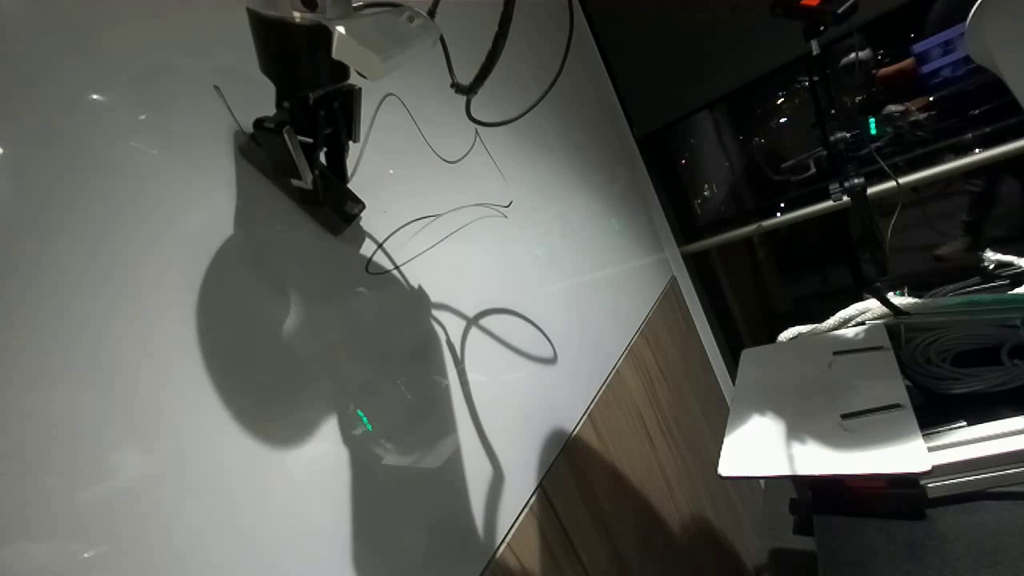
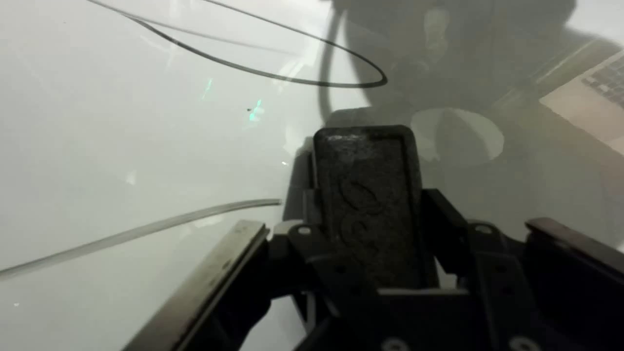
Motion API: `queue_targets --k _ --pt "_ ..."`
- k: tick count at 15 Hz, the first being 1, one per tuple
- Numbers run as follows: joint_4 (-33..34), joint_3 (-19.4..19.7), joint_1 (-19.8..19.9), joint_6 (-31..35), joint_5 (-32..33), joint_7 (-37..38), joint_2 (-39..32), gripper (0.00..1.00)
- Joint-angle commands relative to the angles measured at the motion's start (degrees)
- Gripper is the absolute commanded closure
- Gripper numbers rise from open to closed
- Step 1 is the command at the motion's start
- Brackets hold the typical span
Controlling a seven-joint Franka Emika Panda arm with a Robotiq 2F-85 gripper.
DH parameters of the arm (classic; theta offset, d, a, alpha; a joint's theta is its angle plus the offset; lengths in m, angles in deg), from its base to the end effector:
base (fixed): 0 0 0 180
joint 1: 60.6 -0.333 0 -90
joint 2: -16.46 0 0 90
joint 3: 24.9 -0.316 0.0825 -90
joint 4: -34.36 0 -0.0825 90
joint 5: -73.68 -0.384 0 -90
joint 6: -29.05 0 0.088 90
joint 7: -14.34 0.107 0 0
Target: Use the eraser to wipe the whiteboard.
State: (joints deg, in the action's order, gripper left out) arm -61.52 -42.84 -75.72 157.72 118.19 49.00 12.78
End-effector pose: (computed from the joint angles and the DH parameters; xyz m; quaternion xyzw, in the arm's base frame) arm 0.5375 0.3188 0.6195 0.9009 0.1390 0.3833 0.1488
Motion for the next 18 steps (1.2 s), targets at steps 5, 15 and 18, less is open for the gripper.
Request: queue_targets --k 5,15,18 --pt "20.2 1.0 -3.6 -9.2 2.3 -7.9 -5.3 0.72" --pt "20.4 0.4 -4.1 -8.8 1.5 -6.5 -9.1 0.72" --pt "17.5 0.6 -3.7 -8.1 1.1 -5.8 -9.6 0.72"
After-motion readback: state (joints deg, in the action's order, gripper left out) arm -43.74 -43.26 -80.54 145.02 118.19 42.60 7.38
